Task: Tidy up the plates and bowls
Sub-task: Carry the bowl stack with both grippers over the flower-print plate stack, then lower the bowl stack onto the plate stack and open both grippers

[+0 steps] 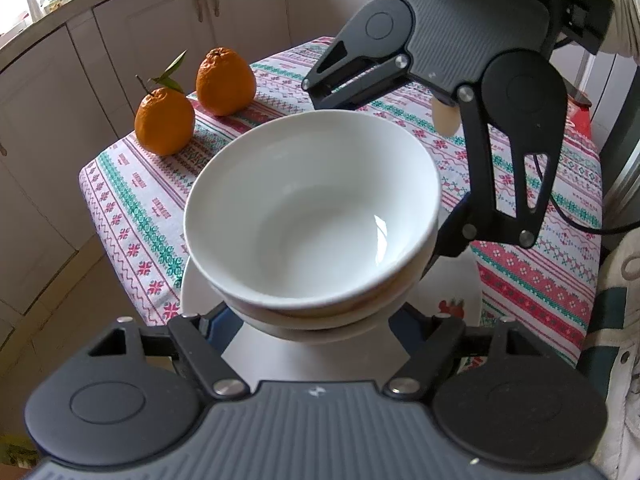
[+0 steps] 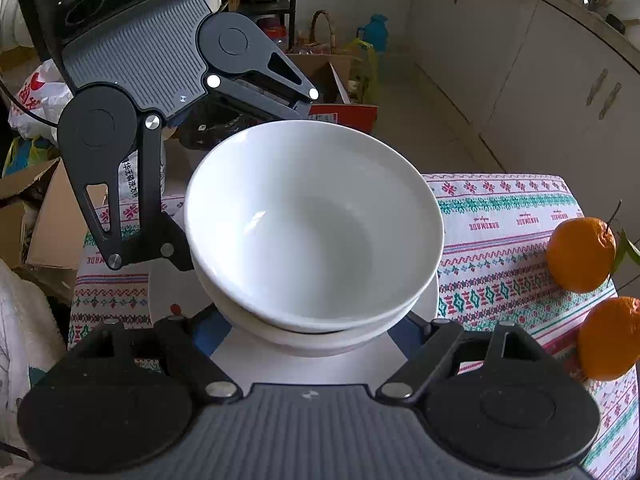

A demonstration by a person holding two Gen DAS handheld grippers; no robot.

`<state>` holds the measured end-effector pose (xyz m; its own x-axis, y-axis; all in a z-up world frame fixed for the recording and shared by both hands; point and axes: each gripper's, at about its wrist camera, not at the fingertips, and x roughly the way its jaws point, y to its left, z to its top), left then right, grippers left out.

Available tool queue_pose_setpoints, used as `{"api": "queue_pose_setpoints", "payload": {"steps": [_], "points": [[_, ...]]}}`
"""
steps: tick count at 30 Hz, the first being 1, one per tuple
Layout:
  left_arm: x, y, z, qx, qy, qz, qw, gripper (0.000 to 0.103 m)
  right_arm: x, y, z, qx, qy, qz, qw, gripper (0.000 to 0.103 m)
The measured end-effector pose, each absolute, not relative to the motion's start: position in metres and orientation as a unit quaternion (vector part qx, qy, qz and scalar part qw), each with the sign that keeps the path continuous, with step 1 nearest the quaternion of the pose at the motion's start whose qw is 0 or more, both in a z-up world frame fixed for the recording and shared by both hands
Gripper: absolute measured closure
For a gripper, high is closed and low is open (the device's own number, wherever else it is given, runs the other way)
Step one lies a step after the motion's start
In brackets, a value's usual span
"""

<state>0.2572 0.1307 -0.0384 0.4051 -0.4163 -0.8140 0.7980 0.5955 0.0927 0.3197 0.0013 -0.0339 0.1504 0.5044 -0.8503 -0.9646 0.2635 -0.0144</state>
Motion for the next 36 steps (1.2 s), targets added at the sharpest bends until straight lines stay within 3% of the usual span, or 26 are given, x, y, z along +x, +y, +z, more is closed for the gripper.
{"api": "queue_pose_setpoints", "payload": {"steps": [12, 16, 25, 28, 30, 36], "points": [[0.25, 0.131, -0.037, 0.25, 0.377, -0.37, 0.811, 0.021, 0.319, -0.002, -0.037, -0.284, 0.384, 0.516, 0.711, 0.015], [0.244, 0.133, -0.034, 0.248, 0.365, -0.364, 0.82, 0.01, 0.318, -0.004, -0.037, -0.274, 0.389, 0.511, 0.716, 0.0], [0.217, 0.144, -0.03, 0.215, 0.368, -0.318, 0.847, 0.01, 0.296, -0.021, -0.024, -0.263, 0.399, 0.461, 0.748, 0.0], [0.196, 0.149, -0.016, 0.19, 0.351, -0.291, 0.869, 0.009, 0.279, -0.029, -0.012, -0.259, 0.398, 0.432, 0.767, 0.0], [0.18, 0.15, -0.005, 0.17, 0.329, -0.266, 0.89, 0.001, 0.267, -0.034, -0.006, -0.257, 0.4, 0.402, 0.783, 0.0], [0.135, 0.142, 0.01, 0.11, 0.285, -0.201, 0.931, 0.001, 0.221, -0.056, 0.006, -0.2, 0.391, 0.327, 0.837, 0.0]]}}
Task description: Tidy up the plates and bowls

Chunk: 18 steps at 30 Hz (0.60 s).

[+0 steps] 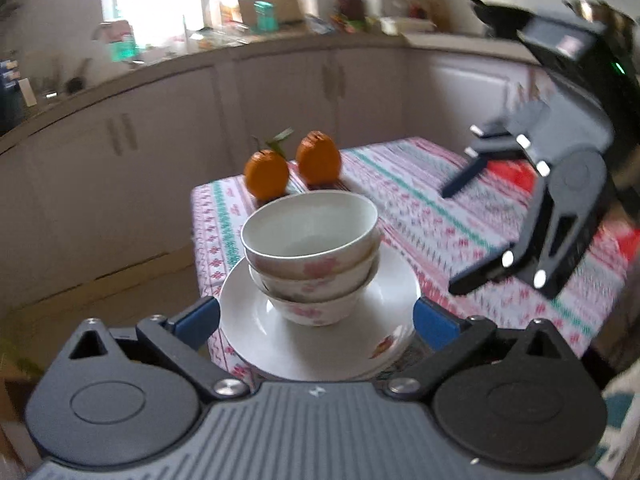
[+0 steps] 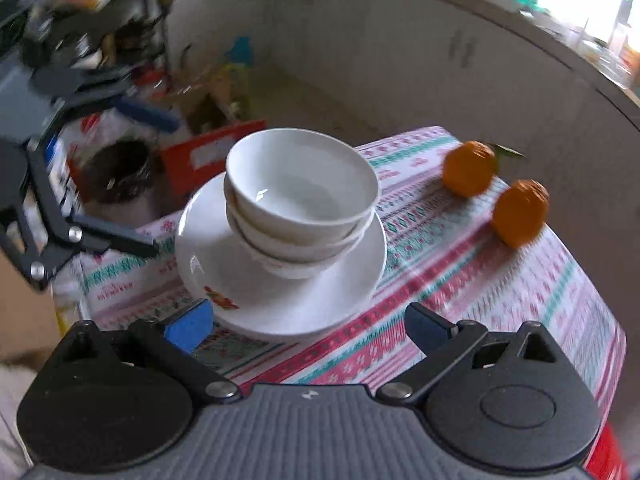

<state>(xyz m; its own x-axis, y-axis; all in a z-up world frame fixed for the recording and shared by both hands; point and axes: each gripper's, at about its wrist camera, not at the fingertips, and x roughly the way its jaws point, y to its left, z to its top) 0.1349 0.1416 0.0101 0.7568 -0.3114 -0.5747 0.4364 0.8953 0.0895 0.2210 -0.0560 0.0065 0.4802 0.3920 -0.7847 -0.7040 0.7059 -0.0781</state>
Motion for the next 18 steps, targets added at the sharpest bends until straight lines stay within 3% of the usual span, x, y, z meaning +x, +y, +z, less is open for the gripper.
{"api": "queue_pose_setpoints", "payload": {"steps": [7, 18], "points": [[0.09, 0.11, -0.003, 0.082, 0.257, -0.077, 0.96, 0.001, 0.176, -0.089, -0.01, -0.091, 0.419, 0.207, 0.879, 0.0], [0.044, 0.084, 0.01, 0.011, 0.275, 0.006, 0.961, 0.001, 0.104, -0.107, 0.005, -0.031, 0.363, 0.083, 0.928, 0.0]]}}
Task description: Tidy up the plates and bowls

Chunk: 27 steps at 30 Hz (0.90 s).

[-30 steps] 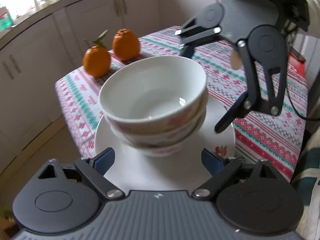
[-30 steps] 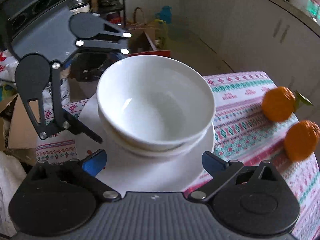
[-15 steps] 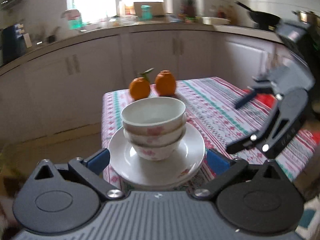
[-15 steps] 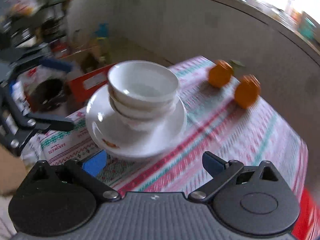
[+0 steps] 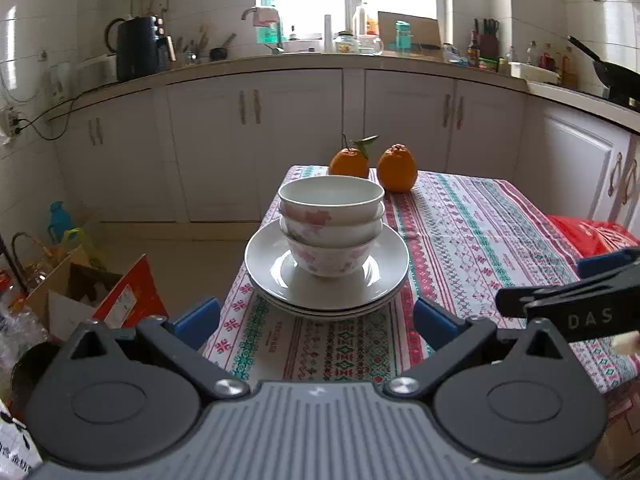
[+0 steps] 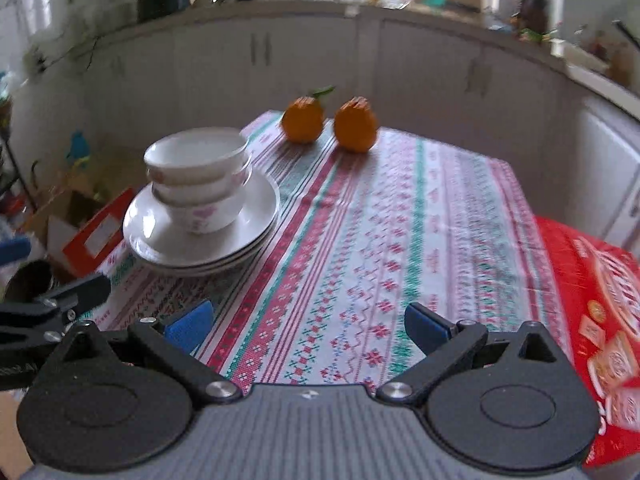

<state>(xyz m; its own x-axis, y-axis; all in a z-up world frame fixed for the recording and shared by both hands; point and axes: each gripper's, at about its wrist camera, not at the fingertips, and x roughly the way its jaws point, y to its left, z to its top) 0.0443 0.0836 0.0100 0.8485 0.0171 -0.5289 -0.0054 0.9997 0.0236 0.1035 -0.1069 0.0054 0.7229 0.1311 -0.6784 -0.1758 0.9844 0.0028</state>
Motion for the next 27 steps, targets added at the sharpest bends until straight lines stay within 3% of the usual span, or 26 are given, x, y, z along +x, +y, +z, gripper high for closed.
{"api": "queue_pose_setpoints", "payload": {"steps": [27], "points": [[0.025, 0.074, 0.025, -0.007, 0.247, 0.041, 0.968, 0.001, 0.08, -0.107, 0.026, -0.025, 0.308, 0.051, 0.95, 0.0]]}}
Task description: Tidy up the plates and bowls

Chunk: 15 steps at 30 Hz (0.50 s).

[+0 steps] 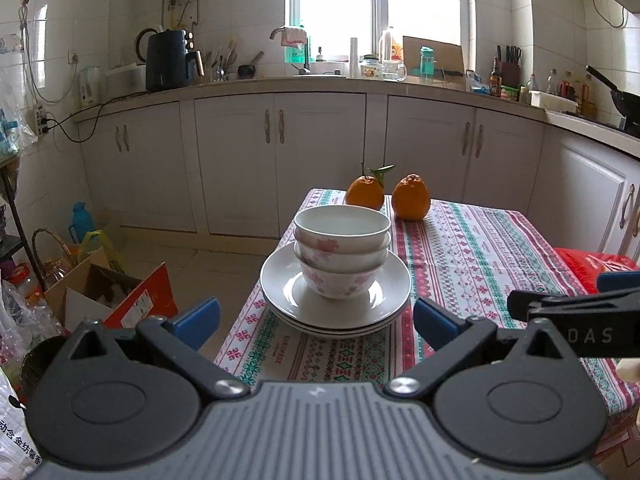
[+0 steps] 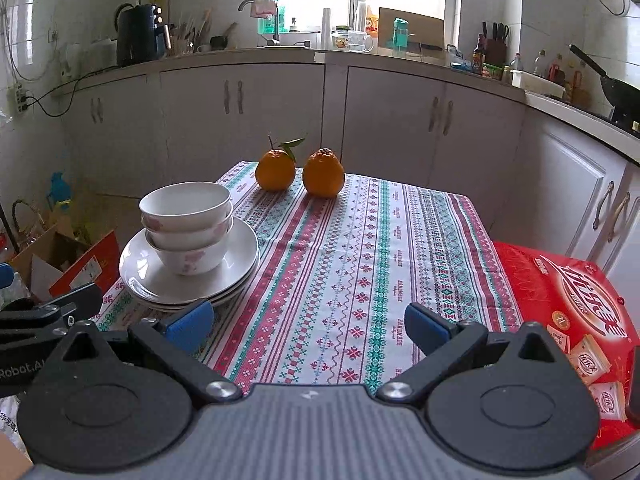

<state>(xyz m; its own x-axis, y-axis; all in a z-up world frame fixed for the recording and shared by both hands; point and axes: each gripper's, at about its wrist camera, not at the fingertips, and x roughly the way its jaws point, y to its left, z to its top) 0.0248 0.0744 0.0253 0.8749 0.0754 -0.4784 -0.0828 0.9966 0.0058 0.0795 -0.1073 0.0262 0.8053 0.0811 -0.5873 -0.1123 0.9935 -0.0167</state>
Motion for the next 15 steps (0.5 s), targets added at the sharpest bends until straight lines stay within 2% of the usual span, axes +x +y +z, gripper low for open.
{"api": "queue_pose_setpoints", "payload": {"steps": [15], "points": [[0.0234, 0.073, 0.0302, -0.006, 0.244, 0.042, 0.969, 0.001, 0.077, -0.1083, 0.0289, -0.023, 0.303, 0.049, 0.951, 0.0]]}}
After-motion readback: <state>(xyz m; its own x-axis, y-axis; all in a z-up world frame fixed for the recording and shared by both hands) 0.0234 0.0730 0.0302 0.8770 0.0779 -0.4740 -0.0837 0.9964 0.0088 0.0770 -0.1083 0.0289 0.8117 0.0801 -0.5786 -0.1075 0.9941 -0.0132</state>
